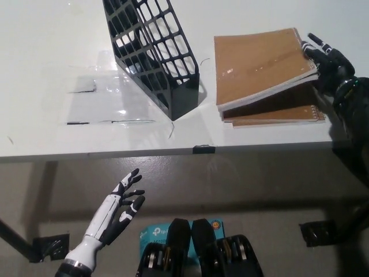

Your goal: Use the right hand to pick up a book from the book holder on the left side and put it on another book on the right side

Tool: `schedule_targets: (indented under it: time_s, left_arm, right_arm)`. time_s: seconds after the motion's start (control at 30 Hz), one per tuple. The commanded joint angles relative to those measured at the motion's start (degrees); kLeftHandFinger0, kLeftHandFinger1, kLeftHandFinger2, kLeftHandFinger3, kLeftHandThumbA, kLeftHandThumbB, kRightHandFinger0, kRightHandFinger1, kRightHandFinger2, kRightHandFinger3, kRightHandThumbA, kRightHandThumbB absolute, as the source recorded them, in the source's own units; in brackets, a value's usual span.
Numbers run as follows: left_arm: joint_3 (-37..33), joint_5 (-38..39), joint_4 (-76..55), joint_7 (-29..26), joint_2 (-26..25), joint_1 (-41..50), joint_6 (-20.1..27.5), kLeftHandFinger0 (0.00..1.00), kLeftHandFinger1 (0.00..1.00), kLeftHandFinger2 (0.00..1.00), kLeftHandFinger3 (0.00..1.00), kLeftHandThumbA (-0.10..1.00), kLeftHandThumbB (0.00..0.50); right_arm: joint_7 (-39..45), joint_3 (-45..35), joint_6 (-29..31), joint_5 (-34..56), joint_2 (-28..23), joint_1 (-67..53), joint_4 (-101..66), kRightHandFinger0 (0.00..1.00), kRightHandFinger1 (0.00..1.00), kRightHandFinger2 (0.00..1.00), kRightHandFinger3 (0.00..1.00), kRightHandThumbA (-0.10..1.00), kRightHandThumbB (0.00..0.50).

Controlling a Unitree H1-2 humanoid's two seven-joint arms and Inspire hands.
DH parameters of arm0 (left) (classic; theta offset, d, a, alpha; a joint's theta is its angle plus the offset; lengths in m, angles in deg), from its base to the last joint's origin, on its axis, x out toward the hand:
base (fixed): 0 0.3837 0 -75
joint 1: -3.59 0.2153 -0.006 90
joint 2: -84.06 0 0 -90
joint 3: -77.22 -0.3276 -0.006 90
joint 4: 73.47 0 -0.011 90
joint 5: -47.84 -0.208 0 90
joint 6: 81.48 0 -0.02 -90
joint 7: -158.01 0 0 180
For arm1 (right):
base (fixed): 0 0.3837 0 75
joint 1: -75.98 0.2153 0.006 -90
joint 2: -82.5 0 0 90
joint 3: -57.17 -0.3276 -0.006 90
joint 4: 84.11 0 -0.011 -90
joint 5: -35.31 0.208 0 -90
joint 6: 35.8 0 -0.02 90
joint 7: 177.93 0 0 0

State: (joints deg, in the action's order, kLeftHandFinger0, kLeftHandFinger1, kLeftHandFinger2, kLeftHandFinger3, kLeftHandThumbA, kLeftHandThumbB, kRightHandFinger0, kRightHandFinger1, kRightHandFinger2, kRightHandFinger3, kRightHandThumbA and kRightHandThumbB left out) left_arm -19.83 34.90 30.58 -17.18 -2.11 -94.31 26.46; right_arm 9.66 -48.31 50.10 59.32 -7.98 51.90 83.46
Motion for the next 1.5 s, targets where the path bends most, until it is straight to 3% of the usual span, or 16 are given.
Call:
schedule_targets:
  time_s: [0.0, 0.13, 0.23, 0.33, 0.37, 0.43, 0.57, 0.63, 0.67, 0.77, 0.93, 1.07, 1.1, 1.2, 1.27, 1.47]
  left_arm:
    - [0.2, 0.3, -0.8, -0.4, -0.4, -0.8, 2.5, 0.67, 0.8, 0.98, 1.0, 0.93, 0.171]
    - [0.2, 0.4, -0.4, -0.4, -0.5, -0.9, 2.8, 0.67, 0.8, 0.98, 1.0, 0.94, 0.18]
    - [0.1, 0.0, -0.6, -0.4, -0.6, -1.0, 2.7, 0.68, 0.81, 0.99, 1.0, 0.96, 0.169]
    - [0.2, 0.0, -0.6, -0.5, -0.5, -1.3, 2.6, 0.68, 0.8, 0.97, 1.0, 0.96, 0.171]
    - [0.3, 0.0, -0.4, -0.6, -0.5, -1.5, 2.8, 0.67, 0.8, 0.97, 1.0, 0.96, 0.171]
    - [0.4, 0.0, -0.4, -0.6, -0.7, -1.7, 2.8, 0.67, 0.8, 0.97, 1.0, 0.96, 0.171]
    - [0.6, 0.1, 0.0, -0.4, -0.9, -2.6, 2.7, 0.68, 0.8, 0.98, 1.0, 0.96, 0.167]
    - [0.7, 0.3, 0.0, -0.3, -1.0, -3.0, 2.3, 0.68, 0.8, 0.98, 1.0, 0.96, 0.168]
    - [0.7, 0.2, -0.2, -0.3, -0.9, -3.1, 2.1, 0.68, 0.8, 0.98, 1.0, 0.96, 0.168]
    - [0.8, 0.5, -0.4, 0.0, -1.0, -3.6, 1.8, 0.69, 0.81, 0.99, 1.0, 0.96, 0.165]
    - [0.8, 1.2, 0.1, 0.8, -1.2, -6.2, 1.0, 0.73, 0.85, 1.0, 1.0, 0.96, 0.195]
    - [1.1, 2.1, 0.1, 1.5, -1.4, -8.3, 0.3, 0.82, 0.93, 1.0, 1.0, 0.99, 0.206]
    - [1.1, 2.1, -0.2, 1.6, -1.5, -9.0, -0.2, 0.92, 1.0, 1.0, 1.0, 1.0, 0.242]
    - [1.5, 2.8, 0.7, 1.7, -1.7, -10.9, 0.4, 1.0, 1.0, 1.0, 1.0, 1.0, 0.264]
    - [1.5, 2.4, 0.8, 1.5, -1.9, -11.5, 0.3, 1.0, 1.0, 1.0, 1.0, 1.0, 0.265]
    - [1.2, 1.9, -0.7, 1.9, -2.0, -11.5, -1.1, 1.0, 1.0, 1.0, 1.0, 1.0, 0.26]
  right_arm:
    - [4.1, 2.4, 6.0, -3.6, -3.0, 2.4, -4.1, 1.0, 1.0, 1.0, 1.0, 0.45, 0.342]
    - [2.2, 5.4, 8.9, -6.7, -3.8, 1.5, -6.5, 1.0, 1.0, 1.0, 1.0, 0.51, 0.349]
    - [0.7, 5.7, 12.2, -7.5, -4.5, 0.8, -9.3, 1.0, 1.0, 1.0, 1.0, 0.56, 0.418]
    - [-3.1, 5.2, 14.0, -8.9, -5.3, 0.2, -14.4, 1.0, 1.0, 1.0, 1.0, 0.63, 0.296]
    - [-4.2, 5.1, 14.6, -9.4, -5.5, 0.0, -16.3, 1.0, 1.0, 1.0, 1.0, 0.65, 0.28]
    - [-8.5, 3.0, 15.0, -9.9, -5.3, -1.5, -25.3, 1.0, 1.0, 1.0, 1.0, 0.63, 0.288]
    - [-13.4, 0.3, 12.7, -12.4, -4.7, -5.0, -46.1, 1.0, 1.0, 1.0, 1.0, 0.74, 0.25]
    - [-14.9, -0.2, 10.3, -13.8, -4.4, -6.7, -55.5, 1.0, 1.0, 1.0, 1.0, 0.77, 0.271]
    - [-14.8, -0.4, 9.6, -14.2, -3.6, -8.7, -63.3, 1.0, 1.0, 1.0, 1.0, 0.77, 0.297]
    - [-13.5, 1.4, 5.6, -15.6, -1.2, -15.3, -80.0, 1.0, 1.0, 1.0, 1.0, 0.76, 0.264]
    - [-8.4, 7.7, 7.7, -19.5, 3.1, -28.2, -98.6, 1.0, 1.0, 1.0, 1.0, 0.83, 0.274]
    - [-6.2, 11.2, 7.7, -24.0, 4.9, -35.2, -104.4, 1.0, 1.0, 1.0, 1.0, 0.85, 0.214]
    - [-5.9, 12.3, 7.6, -25.1, 6.0, -37.1, -105.6, 1.0, 1.0, 1.0, 1.0, 0.86, 0.197]
    - [-4.9, 14.2, 8.9, -24.2, 8.1, -39.4, -106.1, 1.0, 1.0, 1.0, 1.0, 0.86, 0.171]
    - [-4.5, 15.8, 10.1, -26.3, 9.5, -41.1, -106.3, 1.0, 1.0, 1.0, 1.0, 0.86, 0.146]
    - [-3.3, 20.1, 15.4, -29.2, 12.1, -43.6, -102.7, 1.0, 1.0, 1.0, 1.0, 0.89, 0.16]
